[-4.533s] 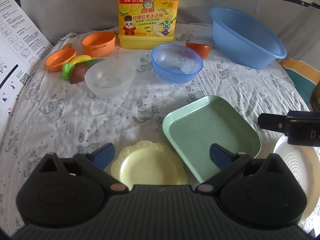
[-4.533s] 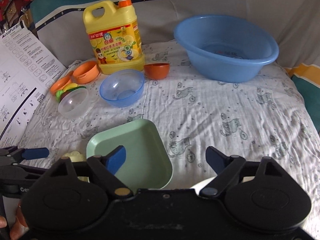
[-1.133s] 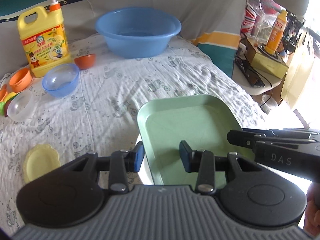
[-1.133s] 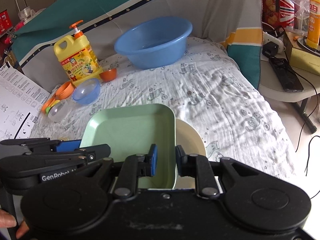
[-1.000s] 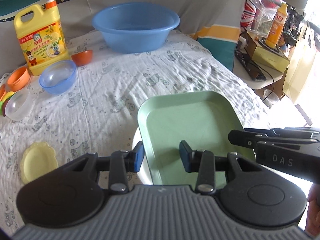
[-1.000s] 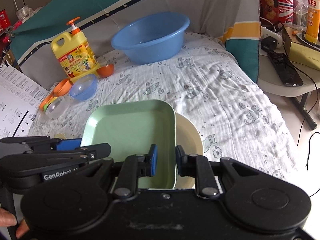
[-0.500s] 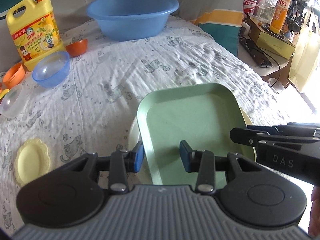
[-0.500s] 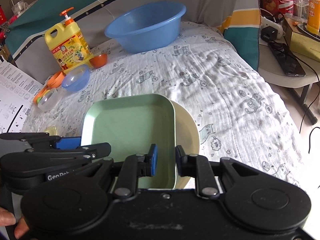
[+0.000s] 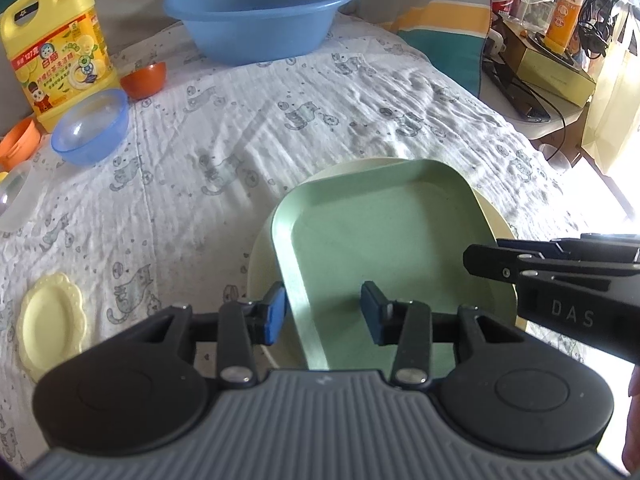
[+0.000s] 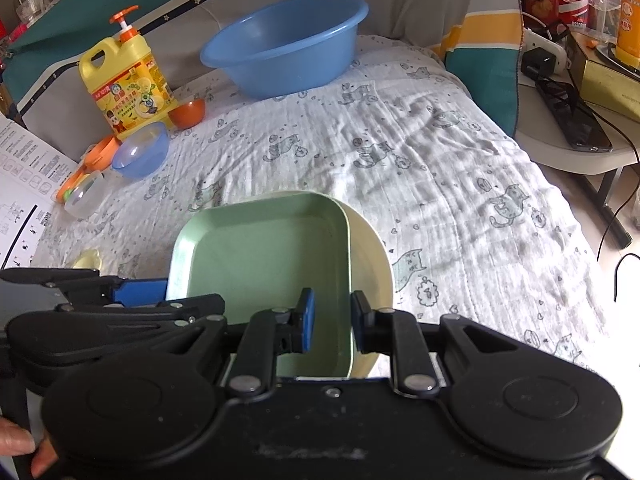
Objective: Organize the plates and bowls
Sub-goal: 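Lower the green tray onto the white plate and open the right gripper, then move the right gripper to the yellow scalloped plate and grasp its rim, then lift the yellow plate with the right gripper and carry it over the green tray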
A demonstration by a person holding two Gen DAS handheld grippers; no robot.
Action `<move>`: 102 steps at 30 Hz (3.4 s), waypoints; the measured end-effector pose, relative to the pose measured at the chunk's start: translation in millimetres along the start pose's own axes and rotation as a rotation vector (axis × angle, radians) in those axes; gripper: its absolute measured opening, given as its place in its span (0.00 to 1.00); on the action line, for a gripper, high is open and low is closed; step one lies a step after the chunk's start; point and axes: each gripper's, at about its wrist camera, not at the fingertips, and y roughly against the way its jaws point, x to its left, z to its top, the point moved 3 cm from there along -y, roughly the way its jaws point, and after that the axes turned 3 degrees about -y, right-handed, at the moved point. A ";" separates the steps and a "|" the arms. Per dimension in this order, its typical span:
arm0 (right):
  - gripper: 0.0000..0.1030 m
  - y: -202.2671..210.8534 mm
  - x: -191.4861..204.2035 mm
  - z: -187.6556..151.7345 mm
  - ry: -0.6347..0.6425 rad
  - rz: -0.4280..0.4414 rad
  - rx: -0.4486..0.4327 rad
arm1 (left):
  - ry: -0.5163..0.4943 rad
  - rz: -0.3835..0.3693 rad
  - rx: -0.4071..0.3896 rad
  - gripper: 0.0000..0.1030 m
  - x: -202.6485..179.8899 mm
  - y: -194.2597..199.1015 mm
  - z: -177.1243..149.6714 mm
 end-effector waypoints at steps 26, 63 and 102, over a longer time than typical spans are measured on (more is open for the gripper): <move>1.00 43.2 9.0 16.5 -0.030 -0.006 -0.140 | 0.200 0.037 -0.036 1.00 55.7 49.2 -16.4; 0.79 -62.4 223.6 13.4 0.205 0.187 0.127 | 0.423 0.199 -0.078 0.97 248.7 62.3 -102.6; 0.19 -106.0 267.6 -1.0 0.272 0.247 0.211 | 0.452 0.098 -0.101 0.27 246.0 46.6 -89.5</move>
